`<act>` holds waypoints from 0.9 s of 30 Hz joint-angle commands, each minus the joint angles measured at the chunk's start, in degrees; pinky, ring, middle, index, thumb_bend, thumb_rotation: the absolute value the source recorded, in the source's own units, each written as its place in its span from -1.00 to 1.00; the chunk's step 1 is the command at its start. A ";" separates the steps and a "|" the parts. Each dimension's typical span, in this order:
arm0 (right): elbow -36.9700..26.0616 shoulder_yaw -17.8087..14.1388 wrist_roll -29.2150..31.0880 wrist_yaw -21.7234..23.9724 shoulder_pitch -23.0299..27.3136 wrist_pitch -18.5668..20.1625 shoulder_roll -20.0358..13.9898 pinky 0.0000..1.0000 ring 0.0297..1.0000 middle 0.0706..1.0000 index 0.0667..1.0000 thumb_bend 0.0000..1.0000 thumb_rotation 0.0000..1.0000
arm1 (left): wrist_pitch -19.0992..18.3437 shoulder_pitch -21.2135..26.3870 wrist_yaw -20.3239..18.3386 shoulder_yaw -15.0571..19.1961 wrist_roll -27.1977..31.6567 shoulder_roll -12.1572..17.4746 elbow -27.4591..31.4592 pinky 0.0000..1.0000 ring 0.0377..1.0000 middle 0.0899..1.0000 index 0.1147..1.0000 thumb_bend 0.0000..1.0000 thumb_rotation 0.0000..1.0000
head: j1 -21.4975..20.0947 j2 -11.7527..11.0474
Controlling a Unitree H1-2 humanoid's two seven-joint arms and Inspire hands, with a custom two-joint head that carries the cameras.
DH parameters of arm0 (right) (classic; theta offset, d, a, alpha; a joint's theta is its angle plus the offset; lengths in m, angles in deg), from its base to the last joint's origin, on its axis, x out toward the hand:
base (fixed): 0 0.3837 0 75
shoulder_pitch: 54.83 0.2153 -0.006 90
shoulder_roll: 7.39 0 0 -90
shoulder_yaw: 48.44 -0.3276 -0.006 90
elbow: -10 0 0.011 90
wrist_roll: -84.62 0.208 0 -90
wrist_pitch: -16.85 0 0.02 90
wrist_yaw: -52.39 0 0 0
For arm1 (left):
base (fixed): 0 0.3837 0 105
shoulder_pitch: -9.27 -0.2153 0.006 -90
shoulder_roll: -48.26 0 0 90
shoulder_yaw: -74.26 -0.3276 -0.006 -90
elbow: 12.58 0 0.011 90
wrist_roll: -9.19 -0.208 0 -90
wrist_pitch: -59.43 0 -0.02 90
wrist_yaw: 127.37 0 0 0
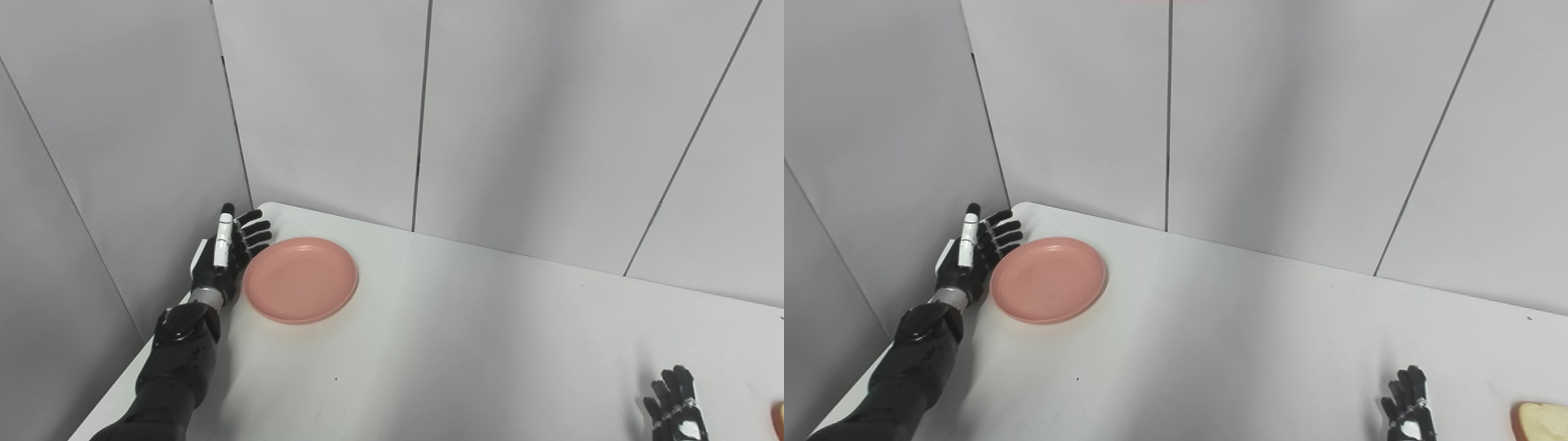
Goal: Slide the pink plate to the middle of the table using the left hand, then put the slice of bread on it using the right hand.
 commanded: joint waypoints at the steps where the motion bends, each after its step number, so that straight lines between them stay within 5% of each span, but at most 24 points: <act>1: 0.85 -0.21 -0.05 0.26 -0.30 -2.52 0.15 1.00 1.00 1.00 1.00 0.64 0.80 | 0.65 0.92 -2.00 -0.19 0.94 -0.61 -0.10 0.45 0.45 0.39 0.35 0.63 1.00 | -0.11 0.14; 27: -1.11 -0.03 -0.87 -1.13 -0.69 -0.85 0.53 1.00 1.00 1.00 1.00 0.68 0.80 | -8.00 -7.46 -9.13 -0.17 9.74 -9.27 16.41 0.47 0.44 0.38 0.34 0.70 0.96 | -2.10 2.02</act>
